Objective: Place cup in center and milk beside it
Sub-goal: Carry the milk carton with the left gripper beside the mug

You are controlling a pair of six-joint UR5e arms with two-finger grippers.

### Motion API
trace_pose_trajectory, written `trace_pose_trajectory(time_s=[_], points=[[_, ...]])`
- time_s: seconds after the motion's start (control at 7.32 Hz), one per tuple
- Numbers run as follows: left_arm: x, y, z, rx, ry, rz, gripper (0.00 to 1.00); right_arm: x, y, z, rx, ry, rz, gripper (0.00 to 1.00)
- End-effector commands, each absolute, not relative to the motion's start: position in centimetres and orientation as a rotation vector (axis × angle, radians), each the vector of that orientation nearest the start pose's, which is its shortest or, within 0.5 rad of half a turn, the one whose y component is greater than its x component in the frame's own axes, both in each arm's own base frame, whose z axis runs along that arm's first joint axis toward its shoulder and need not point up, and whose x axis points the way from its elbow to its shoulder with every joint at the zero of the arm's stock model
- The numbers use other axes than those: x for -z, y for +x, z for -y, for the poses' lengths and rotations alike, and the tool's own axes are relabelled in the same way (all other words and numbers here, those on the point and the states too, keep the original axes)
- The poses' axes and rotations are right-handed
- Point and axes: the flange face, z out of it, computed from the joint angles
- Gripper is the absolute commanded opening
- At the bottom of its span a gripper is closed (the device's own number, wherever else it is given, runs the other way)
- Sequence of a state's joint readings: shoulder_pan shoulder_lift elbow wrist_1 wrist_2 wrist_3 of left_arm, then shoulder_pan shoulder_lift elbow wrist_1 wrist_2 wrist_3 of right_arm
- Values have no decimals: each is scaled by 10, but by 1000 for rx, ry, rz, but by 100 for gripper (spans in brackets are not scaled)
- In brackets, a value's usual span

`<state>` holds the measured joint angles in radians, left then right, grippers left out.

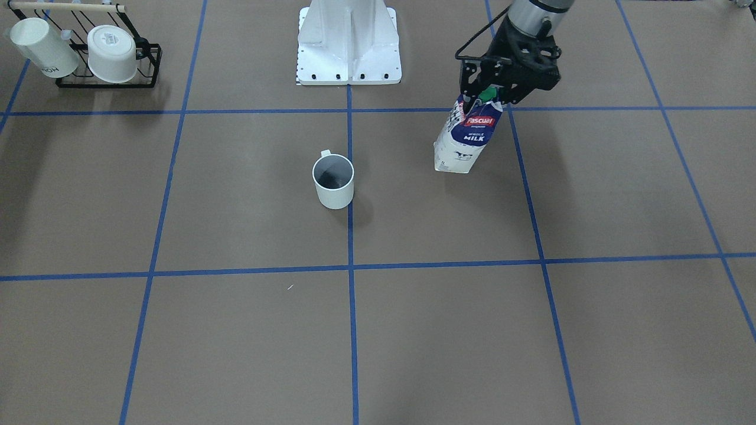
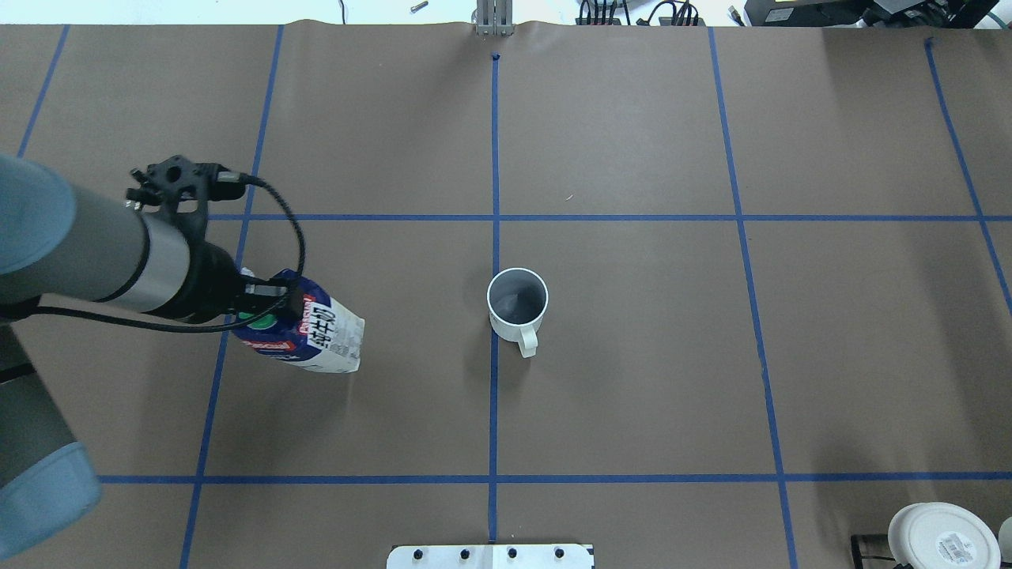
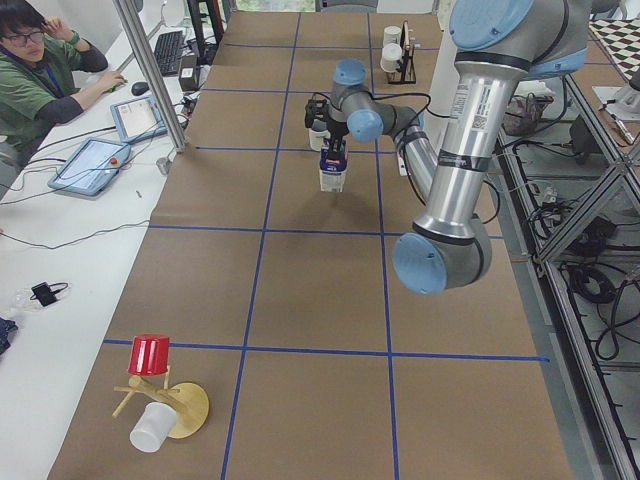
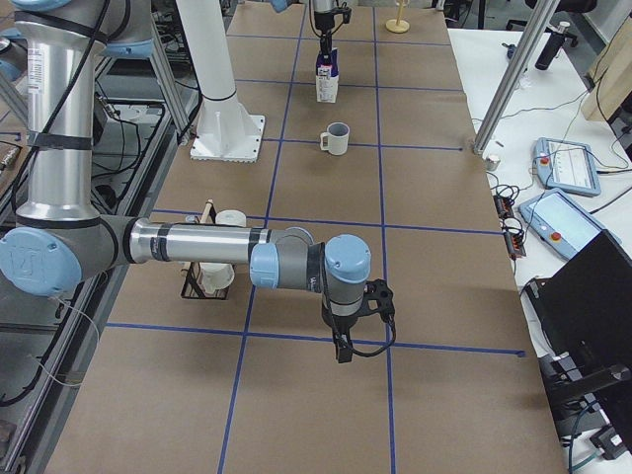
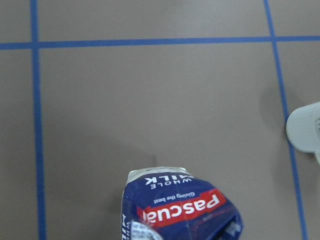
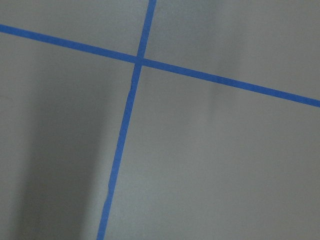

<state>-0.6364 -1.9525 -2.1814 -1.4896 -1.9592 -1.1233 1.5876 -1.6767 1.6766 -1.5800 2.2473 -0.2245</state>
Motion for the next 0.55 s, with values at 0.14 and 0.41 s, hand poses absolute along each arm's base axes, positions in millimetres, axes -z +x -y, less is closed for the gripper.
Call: trace_pose_trajectory(time_s=[0.14, 0.41], points=[[-128, 423, 427, 65, 127, -884, 0, -668, 78, 445, 193, 64, 675, 100], [-106, 447, 436, 81, 113, -891, 0, -668, 78, 445, 194, 64, 675, 100]])
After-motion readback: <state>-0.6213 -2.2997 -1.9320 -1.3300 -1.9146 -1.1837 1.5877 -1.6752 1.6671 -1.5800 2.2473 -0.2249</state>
